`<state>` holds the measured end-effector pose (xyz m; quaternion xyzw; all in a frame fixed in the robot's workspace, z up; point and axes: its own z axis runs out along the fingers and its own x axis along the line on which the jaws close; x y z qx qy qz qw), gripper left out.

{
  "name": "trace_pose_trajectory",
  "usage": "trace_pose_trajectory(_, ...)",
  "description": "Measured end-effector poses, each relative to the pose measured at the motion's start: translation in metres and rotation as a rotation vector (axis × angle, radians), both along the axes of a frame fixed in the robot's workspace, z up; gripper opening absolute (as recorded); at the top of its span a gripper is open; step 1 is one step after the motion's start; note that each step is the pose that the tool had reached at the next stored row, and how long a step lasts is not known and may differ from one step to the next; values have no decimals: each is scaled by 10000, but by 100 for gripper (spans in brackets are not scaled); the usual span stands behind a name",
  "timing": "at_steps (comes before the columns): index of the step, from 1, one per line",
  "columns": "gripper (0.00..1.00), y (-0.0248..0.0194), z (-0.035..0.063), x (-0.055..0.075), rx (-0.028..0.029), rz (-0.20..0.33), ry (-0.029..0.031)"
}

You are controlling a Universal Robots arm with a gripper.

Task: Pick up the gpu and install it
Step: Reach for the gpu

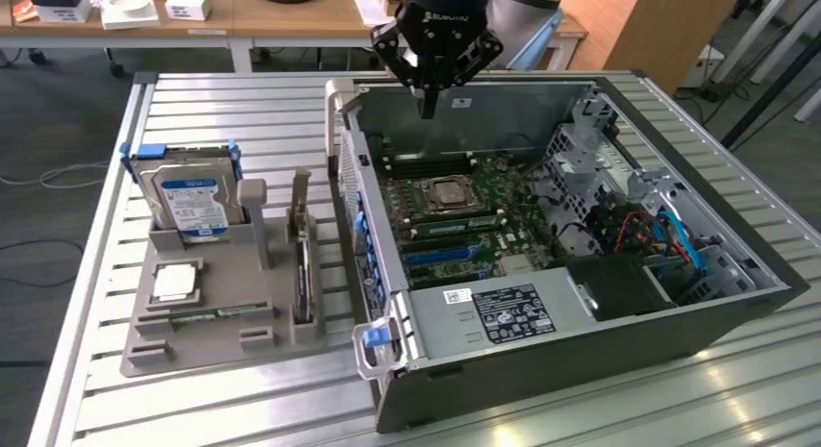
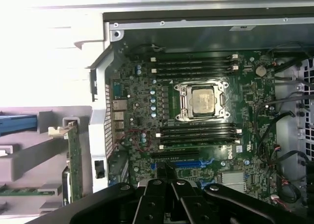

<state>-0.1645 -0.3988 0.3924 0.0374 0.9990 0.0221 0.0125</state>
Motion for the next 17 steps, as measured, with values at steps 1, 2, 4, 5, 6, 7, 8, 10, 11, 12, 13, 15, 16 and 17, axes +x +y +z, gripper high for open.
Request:
trace_pose_trajectory(1,11,0,-1,-23,0,0,0)
trace_pose_trajectory(2,11,0,-2,-46,0,1,0)
trace_pose_trajectory(4,11,0,-4,-93,0,1,0)
trace_pose_trajectory(5,11,0,-6,-116,1,0,-1)
trace_pose_trajectory(6,11,0,-7,-140,0,0,0)
trace_pose_trajectory(7,11,0,-8,-163,0,-1,0)
trace_pose_trajectory(8,11,0,-9,-187,1,0,-1)
trace_pose_trajectory(10,11,0,-11,-235,0,1,0)
trace_pose_trajectory(11,11,0,-12,-259,1,2,0)
trace_pose_trajectory(12,11,0,-13,-283,0,1,0)
trace_pose_trajectory(13,11,0,-14,-306,1,0,0)
trace_pose_trajectory(15,11,0,-16,-353,0,-1,0)
trace_pose_trajectory(16,11,0,-16,-374,0,1,0)
trace_pose_trajectory(17,11,0,-17,-397,0,1,0)
